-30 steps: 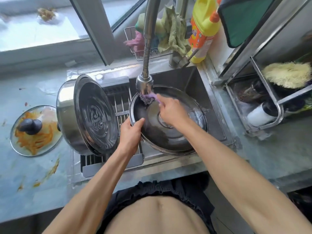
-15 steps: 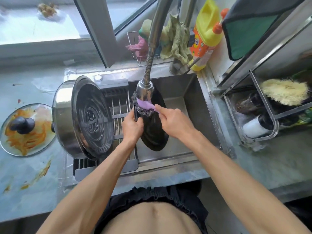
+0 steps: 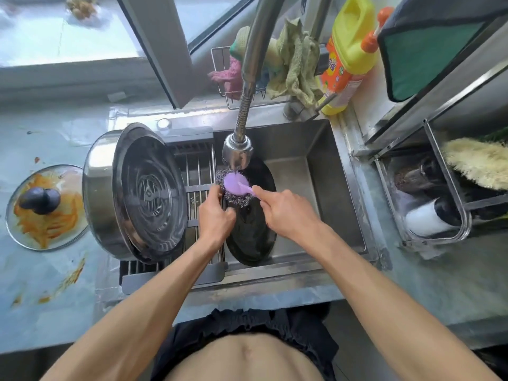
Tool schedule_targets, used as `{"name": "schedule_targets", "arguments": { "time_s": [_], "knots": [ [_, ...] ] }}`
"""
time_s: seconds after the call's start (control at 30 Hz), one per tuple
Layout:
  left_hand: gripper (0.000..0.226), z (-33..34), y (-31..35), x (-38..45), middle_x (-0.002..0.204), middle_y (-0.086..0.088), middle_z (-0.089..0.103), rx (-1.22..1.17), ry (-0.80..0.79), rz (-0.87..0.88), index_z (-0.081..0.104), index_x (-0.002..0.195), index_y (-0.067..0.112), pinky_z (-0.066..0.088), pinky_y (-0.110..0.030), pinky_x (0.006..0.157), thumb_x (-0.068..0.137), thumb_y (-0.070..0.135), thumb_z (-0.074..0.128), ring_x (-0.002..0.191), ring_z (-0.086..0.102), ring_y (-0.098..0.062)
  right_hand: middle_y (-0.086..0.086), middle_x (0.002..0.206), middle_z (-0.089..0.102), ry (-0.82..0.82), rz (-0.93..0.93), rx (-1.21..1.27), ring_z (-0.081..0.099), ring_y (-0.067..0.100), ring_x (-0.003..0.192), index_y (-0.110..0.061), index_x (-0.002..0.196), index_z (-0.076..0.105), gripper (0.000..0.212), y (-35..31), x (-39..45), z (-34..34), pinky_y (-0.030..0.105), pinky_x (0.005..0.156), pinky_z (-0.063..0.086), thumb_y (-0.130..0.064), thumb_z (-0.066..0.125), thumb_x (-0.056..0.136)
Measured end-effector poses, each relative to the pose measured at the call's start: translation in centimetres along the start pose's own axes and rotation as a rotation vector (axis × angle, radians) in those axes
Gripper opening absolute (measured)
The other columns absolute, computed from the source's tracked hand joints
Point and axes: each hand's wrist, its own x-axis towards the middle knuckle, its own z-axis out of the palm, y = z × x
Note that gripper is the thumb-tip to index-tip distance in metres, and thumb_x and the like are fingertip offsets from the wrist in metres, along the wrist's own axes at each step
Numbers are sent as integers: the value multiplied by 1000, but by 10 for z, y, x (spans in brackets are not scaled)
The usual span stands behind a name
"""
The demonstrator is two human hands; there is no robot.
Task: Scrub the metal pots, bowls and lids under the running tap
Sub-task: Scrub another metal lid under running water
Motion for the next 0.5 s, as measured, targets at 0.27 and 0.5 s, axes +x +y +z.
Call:
{"name": "schedule_targets", "arguments": {
  "time_s": [0.27,0.5],
  "knots": [
    [28,0,2,-4,71,1,53,74,13,74,47,65,17,35,-21,60,77,-4,62,64,46,-8,18,98,67,56,-27,-37,62,44,90,-33,140,42,40,6,21,-34,43,68,45,-23,39,101],
    [14,-8,-4,0,91,-1,67,110,-57,81,72,78,5,49,-27,74,76,-7,65,80,62,-16,16,108,66,3,-46,-123,61,41,98,-36,140,40,42,15,35,-36,39,67,37,-22,38,101]
  ]
}}
